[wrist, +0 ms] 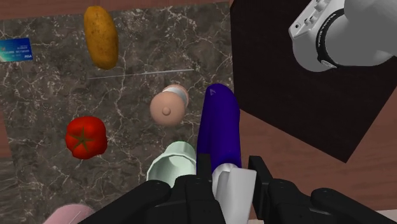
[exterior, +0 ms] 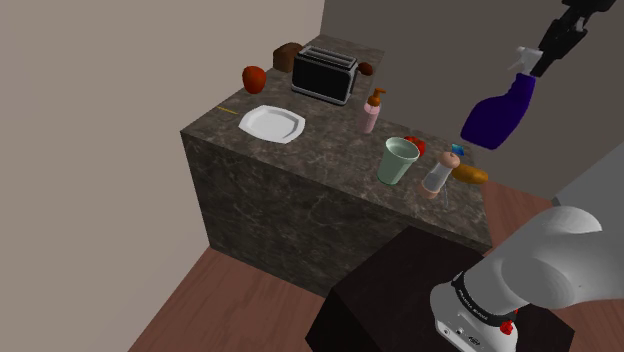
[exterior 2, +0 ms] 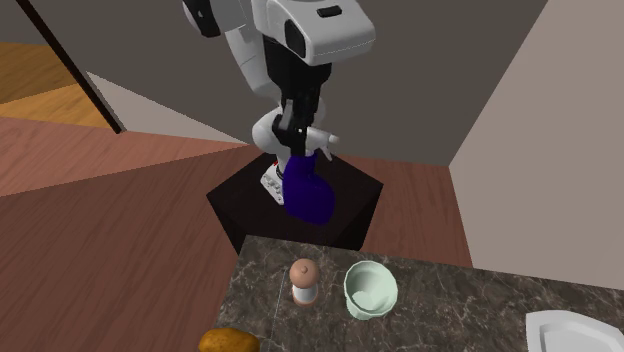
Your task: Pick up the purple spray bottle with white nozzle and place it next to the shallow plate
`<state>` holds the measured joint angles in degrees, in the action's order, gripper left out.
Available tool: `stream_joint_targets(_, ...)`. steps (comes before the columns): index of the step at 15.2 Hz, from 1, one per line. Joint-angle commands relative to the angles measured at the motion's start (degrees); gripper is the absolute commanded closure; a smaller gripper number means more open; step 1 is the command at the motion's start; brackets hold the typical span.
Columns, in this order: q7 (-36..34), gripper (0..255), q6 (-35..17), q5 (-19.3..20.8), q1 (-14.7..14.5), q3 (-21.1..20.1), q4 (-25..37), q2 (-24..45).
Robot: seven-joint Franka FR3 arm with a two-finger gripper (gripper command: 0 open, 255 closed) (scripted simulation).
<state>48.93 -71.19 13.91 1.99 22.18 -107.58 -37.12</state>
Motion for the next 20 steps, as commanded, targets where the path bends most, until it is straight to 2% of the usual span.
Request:
stream_joint_targets(1, 0.2, 255, 1.5, -0.3, -0.2, -0.1, 2.6, 1.1)
stream_joint_targets(4, 0.6, 255, 3.5, -0.6, -0.4, -0.1, 5.8, 2.4)
stream_joint_targets(12, -4.8, 255, -6.3, -4.6, -3.0, -1.5, 3.1, 10.3)
stream_joint_targets(20, -8.2, 255, -14.6, -8.7, -5.5, -2.3, 5.1, 21.4)
